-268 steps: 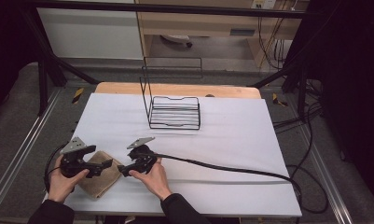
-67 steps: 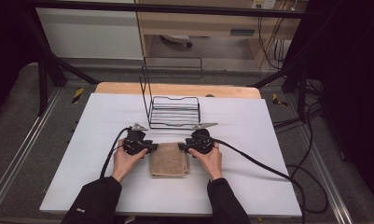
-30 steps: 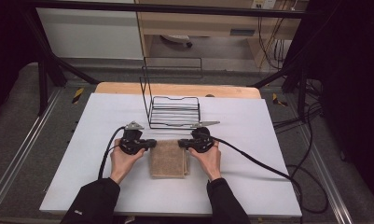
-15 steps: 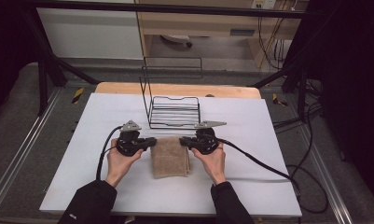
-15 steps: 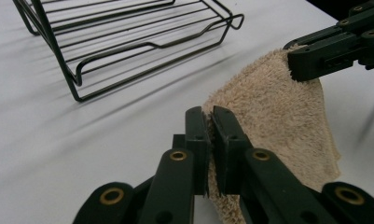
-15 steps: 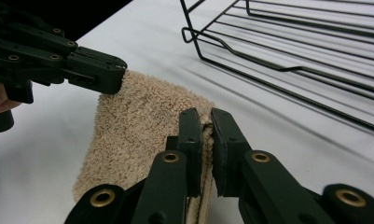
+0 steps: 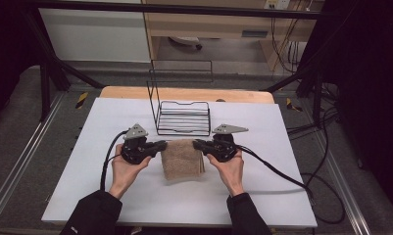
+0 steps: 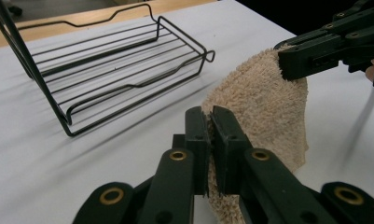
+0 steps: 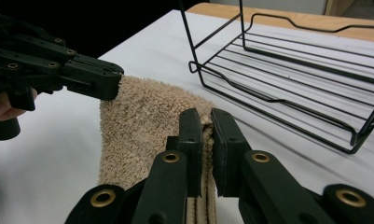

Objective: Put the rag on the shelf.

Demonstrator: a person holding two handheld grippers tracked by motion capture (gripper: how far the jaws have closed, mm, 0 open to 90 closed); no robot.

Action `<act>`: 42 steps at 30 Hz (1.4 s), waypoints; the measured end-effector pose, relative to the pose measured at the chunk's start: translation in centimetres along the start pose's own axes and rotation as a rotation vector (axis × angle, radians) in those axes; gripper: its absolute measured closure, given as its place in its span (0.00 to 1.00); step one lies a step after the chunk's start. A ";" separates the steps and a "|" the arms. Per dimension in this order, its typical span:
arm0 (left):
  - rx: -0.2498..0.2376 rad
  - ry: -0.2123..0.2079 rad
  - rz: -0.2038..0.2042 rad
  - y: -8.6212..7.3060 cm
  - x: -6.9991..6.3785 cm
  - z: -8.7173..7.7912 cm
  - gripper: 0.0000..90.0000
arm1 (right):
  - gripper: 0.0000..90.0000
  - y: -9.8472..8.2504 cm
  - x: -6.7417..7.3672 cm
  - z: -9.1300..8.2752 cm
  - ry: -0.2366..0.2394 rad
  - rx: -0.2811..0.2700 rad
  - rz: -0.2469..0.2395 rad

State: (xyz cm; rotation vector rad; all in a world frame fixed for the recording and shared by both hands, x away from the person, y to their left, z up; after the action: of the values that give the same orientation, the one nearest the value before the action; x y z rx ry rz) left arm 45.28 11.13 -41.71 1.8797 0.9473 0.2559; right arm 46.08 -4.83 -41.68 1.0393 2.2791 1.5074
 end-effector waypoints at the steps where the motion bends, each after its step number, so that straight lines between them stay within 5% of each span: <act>1: -0.005 -0.001 0.000 0.1 -0.1 0.0 0.95 | 0.93 0.0 0.0 0.0 0.000 0.000 0.000; 42: -0.228 0.012 0.044 8.6 -2.0 -3.3 0.95 | 0.93 8.6 0.8 -5.0 -0.084 -0.231 -0.101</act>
State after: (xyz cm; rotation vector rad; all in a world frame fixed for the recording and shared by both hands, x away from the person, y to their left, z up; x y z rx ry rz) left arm 46.42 10.09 -32.45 1.6928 0.8481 0.3863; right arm 46.60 -5.97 -31.80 0.8923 2.0112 1.6074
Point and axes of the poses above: each handheld gripper's, and its own axes: z roughly forward along the jaws, y roughly out of its top, x roughly to its left, the point moved 9 cm from there along z, roughly forward along the jaws, and after that the axes turned 4 degrees about -z, right-handed, at the moved point
